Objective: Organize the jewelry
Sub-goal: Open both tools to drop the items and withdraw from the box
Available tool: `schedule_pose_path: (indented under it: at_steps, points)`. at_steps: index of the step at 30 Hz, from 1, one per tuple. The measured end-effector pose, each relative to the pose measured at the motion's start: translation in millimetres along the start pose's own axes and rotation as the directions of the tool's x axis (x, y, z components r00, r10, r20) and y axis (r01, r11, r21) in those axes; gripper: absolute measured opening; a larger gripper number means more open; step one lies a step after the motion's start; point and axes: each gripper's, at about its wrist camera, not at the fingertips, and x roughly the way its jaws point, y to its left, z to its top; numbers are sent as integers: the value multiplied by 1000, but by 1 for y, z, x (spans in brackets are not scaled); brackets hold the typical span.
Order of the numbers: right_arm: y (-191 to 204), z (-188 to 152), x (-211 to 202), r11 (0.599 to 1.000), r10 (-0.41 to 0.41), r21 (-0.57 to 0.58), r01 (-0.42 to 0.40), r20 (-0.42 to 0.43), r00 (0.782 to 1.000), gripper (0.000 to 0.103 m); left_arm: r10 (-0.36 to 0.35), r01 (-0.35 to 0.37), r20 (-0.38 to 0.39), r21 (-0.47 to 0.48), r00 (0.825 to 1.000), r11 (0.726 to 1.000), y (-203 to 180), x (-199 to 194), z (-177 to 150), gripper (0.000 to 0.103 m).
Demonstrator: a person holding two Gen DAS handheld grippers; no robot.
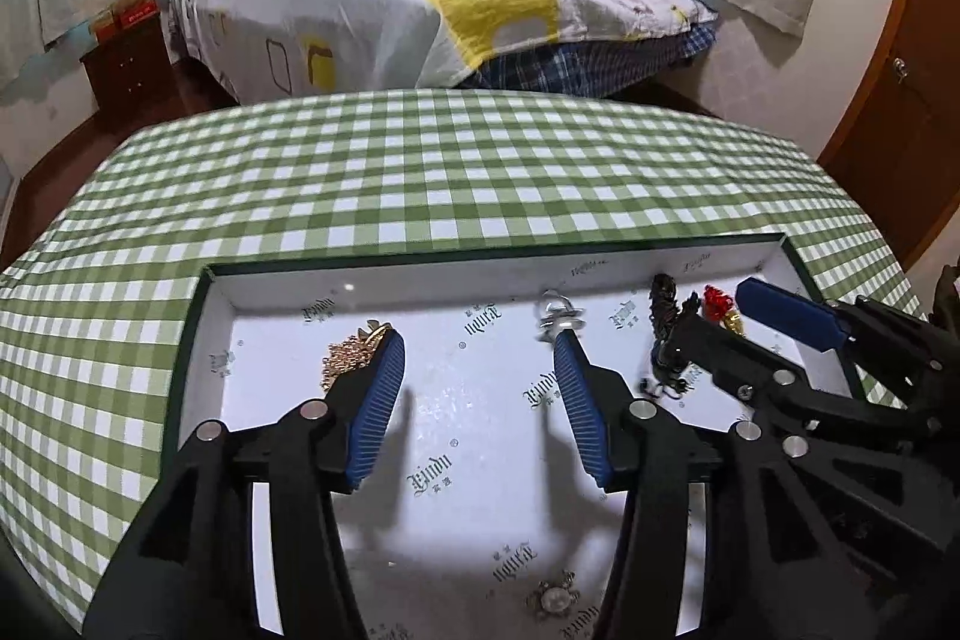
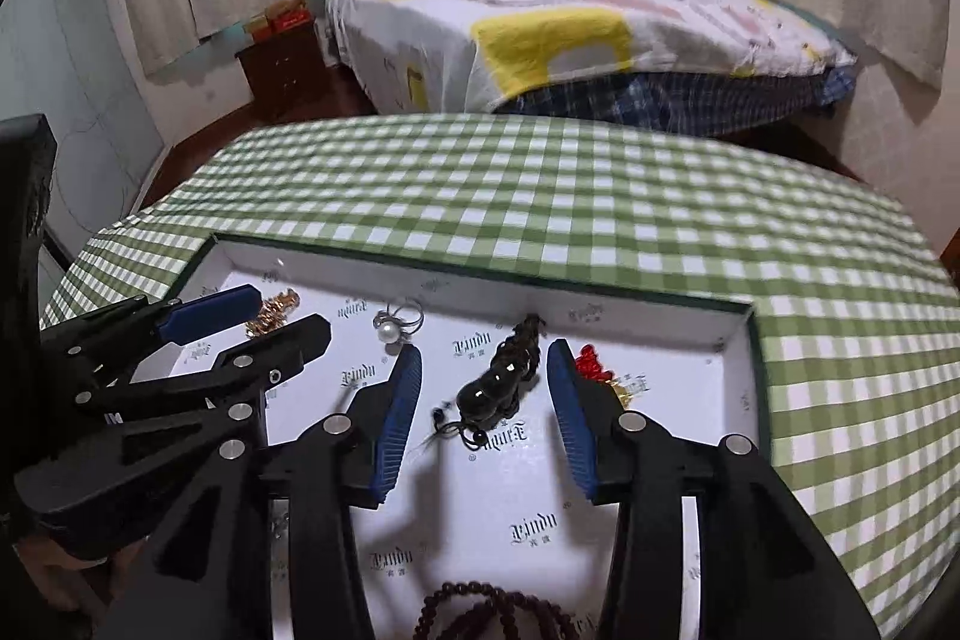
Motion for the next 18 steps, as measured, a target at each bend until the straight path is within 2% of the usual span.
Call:
schedule_pose_path:
  at_steps: [8,18]
  points:
    - [9,-10,-46,999,-39,-26,42,104,994,44,29,-32,104,31,994,999,-7,-47,-13,57]
    - [13,-39,-77,997,-67,-14,69,123,990,44,48,-49,122,8,991,999,-7,-87,-42,57]
